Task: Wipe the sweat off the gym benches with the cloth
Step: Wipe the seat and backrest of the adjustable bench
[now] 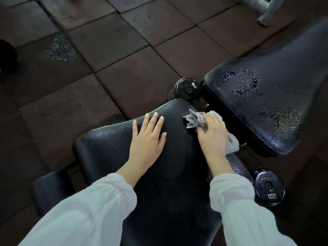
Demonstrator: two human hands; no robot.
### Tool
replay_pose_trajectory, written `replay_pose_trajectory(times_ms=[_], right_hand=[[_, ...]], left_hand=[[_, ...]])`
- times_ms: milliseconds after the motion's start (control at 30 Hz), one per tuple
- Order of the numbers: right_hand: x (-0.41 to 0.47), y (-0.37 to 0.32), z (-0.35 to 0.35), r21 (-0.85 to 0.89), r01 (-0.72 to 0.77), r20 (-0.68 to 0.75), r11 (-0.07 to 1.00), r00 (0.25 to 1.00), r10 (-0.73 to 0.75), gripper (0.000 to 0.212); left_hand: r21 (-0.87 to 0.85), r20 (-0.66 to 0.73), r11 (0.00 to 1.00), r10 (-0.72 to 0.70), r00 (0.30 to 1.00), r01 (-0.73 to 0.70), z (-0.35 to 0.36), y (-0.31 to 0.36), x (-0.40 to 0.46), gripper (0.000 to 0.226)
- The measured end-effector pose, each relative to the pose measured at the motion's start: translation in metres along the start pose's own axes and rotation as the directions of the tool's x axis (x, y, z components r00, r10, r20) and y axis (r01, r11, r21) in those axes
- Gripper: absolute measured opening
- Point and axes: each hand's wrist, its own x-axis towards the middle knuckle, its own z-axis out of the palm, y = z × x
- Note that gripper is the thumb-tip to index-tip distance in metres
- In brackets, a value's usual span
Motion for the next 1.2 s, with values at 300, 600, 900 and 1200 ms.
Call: replay_pose_trajectory(times_ms=[300, 600, 900, 1200], right_hand=[[-0.076, 0.025, -0.023, -0.003, 0.179, 0.087, 0.984, 0.98, -0.178, 0.043], [-0.036, -0.003, -0.006, 0.008, -0.078, -0.03, 0.997, 0.996, 0.079, 0.04], [-0.061, 0.037, -0.03, -0.008, -0.041, -0.028, 0.999, 0.999, 0.041, 0.041], [-0.055, 0.017, -0.021, 0.057, 0.121, 0.048, 0.991, 0.991, -0.124, 0.042]], left_hand=[[0.015, 0.008, 0.999, 0.047, 0.999, -0.047, 0.008, -0.004, -0.004, 0.053], [0.015, -0.005, 0.999, 0.044, 0.999, -0.044, 0.01, -0.002, -0.005, 0.052], [0.011, 0.003, 0.999, 0.041, 0.999, -0.041, 0.011, -0.003, -0.006, 0.053], [-0.012, 0.05, 1.0, 0.026, 0.998, -0.025, 0.011, -0.004, -0.006, 0.057]])
